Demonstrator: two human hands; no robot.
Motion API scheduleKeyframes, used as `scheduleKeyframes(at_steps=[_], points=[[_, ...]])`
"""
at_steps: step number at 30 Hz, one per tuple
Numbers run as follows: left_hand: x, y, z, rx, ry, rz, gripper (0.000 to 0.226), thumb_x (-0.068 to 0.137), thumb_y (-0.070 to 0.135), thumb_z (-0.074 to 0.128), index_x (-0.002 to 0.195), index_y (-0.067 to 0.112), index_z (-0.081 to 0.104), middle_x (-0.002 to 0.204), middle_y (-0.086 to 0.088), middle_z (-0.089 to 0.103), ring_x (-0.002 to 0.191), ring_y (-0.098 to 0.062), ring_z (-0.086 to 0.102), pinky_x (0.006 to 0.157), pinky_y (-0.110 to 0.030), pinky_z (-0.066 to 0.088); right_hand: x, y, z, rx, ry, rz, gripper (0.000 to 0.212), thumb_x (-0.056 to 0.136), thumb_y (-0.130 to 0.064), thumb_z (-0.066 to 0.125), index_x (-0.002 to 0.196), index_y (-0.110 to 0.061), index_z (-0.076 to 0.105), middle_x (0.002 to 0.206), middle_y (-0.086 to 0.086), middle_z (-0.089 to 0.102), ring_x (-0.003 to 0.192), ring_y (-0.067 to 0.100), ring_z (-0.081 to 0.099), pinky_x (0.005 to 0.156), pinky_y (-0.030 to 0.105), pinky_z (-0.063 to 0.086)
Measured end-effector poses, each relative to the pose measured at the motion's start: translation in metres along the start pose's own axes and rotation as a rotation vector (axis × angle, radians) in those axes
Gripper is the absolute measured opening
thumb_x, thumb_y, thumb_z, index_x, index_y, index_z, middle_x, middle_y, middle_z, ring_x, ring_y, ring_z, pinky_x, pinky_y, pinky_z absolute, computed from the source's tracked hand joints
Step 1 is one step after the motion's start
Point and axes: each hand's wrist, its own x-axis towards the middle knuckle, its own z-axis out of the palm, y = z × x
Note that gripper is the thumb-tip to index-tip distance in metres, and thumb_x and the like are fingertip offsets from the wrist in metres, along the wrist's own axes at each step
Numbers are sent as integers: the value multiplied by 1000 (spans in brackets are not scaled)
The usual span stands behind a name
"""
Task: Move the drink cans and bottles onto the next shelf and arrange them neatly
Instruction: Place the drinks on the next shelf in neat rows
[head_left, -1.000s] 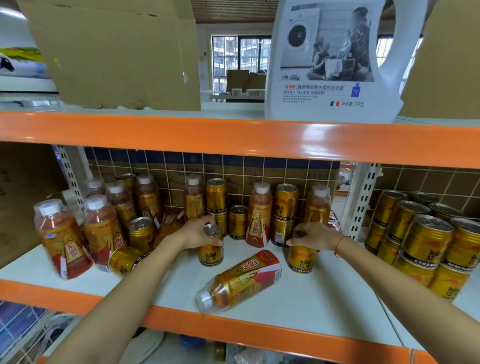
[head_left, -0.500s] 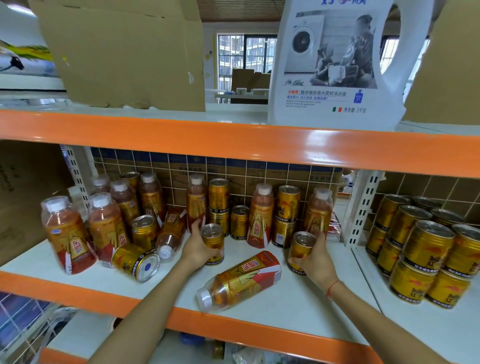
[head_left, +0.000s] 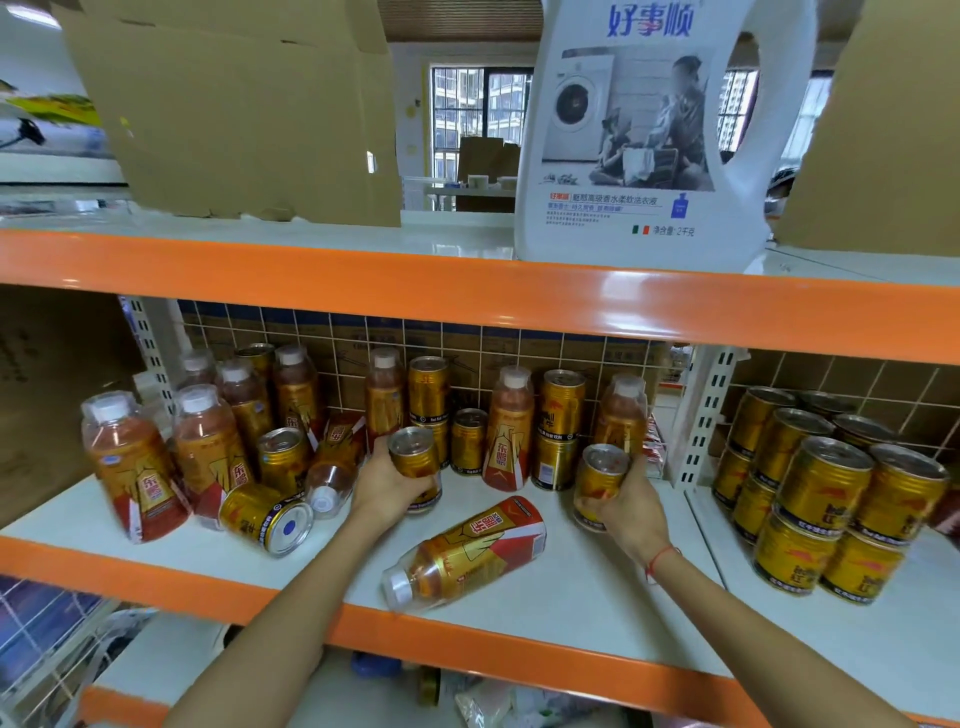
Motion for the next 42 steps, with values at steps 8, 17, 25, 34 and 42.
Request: scheduleKeyframes(at_steps=[8,17,25,34,42], points=[[-25,43,0,35,-13,97,79,68,32,82,131,16,38,119,-7,62,106,-25,61,89,-37,49,-3,-26,-22,41,-17,-79,81,65,-23,84,126,-18,32,120,7,57,104,28,60,88,46,51],[-56,83,5,148,-133,212,81,59,35,82,122,22,34,118,-2,53,105,-22,57,89,-44,51,-23,-32,-50,-42,-28,-187,88,64,-25,82,135,-21,28,123,5,54,104,24,59,87,41,52],[-87,100,25,187,-253,307,88,50,49,75,127,24,39,118,-1,54,108,-22,55,91,-44,50,-59,-25,-86,-151,31,-176,89,66,-20,79,138,-13,28,124,11,54,105,29,59,81,36,52],[-154,118,49,249,-434,401,83,66,36,80,135,21,35,126,-11,42,114,-32,46,97,-44,44,-133,-3,-125,-277,59,-22,86,65,-25,79,134,-22,27,127,11,50,109,33,56,84,44,51],[-204,149,81,275,-538,465,85,69,33,77,141,23,31,128,-11,39,117,-33,47,98,-45,45,-168,34,-180,-368,81,18,87,70,-28,75,142,-24,25,127,13,48,110,35,53,86,40,46]])
